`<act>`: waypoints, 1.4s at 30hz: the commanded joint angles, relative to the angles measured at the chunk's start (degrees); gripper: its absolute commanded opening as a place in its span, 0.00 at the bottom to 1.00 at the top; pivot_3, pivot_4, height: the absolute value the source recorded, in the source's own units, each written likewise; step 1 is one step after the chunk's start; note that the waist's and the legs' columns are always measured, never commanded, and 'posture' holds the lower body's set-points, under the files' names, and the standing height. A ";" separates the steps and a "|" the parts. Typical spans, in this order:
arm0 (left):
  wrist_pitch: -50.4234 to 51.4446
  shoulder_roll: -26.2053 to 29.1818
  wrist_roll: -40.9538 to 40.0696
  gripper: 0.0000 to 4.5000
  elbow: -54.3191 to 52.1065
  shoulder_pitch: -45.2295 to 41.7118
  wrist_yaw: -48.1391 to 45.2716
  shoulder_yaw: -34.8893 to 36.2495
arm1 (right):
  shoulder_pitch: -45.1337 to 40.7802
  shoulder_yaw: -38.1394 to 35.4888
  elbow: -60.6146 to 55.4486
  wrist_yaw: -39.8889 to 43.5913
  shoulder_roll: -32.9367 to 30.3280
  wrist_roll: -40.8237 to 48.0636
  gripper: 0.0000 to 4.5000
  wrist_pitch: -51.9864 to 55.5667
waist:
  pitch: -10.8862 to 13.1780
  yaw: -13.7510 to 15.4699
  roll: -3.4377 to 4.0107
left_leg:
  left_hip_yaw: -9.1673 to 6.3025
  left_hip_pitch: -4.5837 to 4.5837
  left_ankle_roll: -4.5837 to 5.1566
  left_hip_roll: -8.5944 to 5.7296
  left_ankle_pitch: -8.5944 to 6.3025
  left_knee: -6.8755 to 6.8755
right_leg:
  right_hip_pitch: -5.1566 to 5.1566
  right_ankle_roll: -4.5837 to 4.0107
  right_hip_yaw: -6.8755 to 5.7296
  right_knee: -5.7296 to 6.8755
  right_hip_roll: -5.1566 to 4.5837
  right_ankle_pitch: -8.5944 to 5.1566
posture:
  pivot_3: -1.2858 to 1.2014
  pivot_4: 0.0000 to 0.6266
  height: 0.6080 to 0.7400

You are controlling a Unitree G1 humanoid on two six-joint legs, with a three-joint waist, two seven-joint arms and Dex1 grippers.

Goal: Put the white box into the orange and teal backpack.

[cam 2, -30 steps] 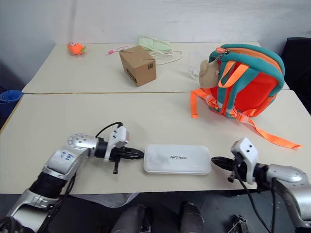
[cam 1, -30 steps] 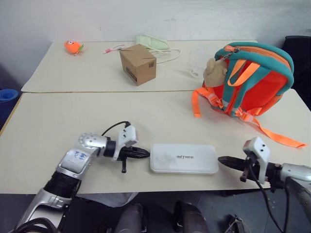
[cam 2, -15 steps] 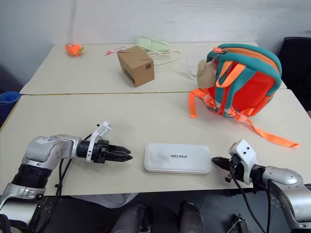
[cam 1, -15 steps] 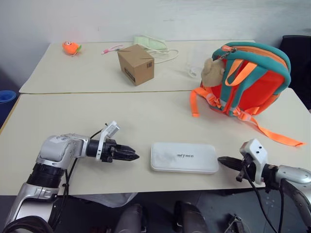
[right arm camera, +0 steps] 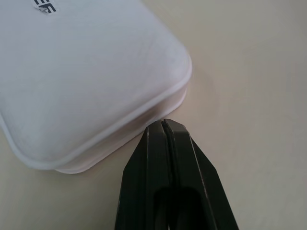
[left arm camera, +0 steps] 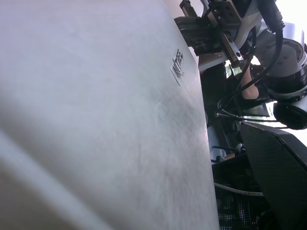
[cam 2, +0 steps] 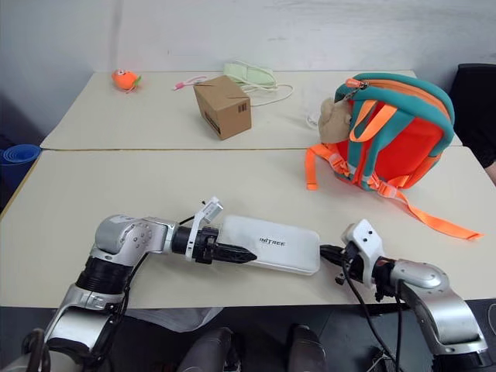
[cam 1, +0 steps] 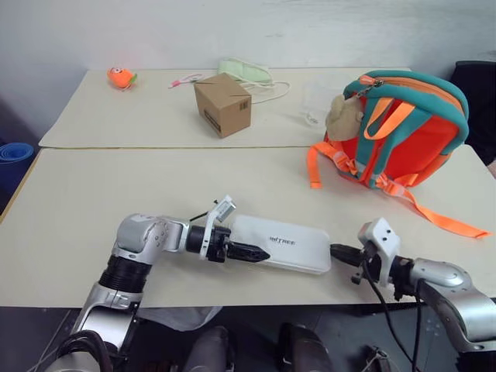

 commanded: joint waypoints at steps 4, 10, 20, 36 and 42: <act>3.45 -1.70 -2.18 0.65 5.93 -2.06 3.38 6.53 | 4.81 -4.44 -5.03 -2.00 1.16 2.20 0.00 0.01 | 0.01 -0.04 -0.03 | -0.08 -0.07 -0.07 -0.03 -0.02 0.01 | -0.06 0.02 0.02 0.01 -0.11 0.02 | 0.52 0.24 1.00; 5.01 0.06 -6.12 0.30 2.80 -1.49 2.32 9.27 | 11.24 -12.23 -9.88 -2.70 1.11 7.24 0.04 1.97 | 0.03 -0.32 -0.05 | -0.03 -0.14 0.00 0.04 0.01 0.00 | -0.10 0.02 -0.09 0.12 0.10 0.01 | 0.52 0.24 1.00; 6.94 9.65 -14.19 0.29 1.04 -2.76 -0.05 22.68 | -0.98 -30.83 -1.63 -9.01 -2.49 21.20 0.73 11.60 | 0.09 -0.51 -0.13 | 0.00 -0.11 -0.26 0.14 -0.13 -0.02 | -0.23 -0.10 0.07 0.03 -0.05 -0.05 | 0.52 0.24 1.00; 0.35 11.87 -17.36 0.29 -0.51 -4.26 3.42 30.68 | -44.51 -10.05 39.35 -6.87 8.12 8.82 0.96 1.95 | 0.15 -2.06 -0.13 | 0.08 -0.32 -0.09 0.15 0.07 -0.05 | -0.34 -0.15 -0.10 0.16 0.49 -0.08 | 0.52 0.24 1.00; -1.30 12.61 -17.02 0.29 -0.68 -4.89 7.41 32.91 | -45.62 -7.81 41.27 -0.44 7.61 6.69 0.55 -1.49 | 0.15 -2.08 -0.12 | 0.08 -0.31 -0.11 0.18 0.08 -0.04 | -0.33 -0.12 -0.03 0.17 0.55 -0.07 | 0.52 0.24 1.00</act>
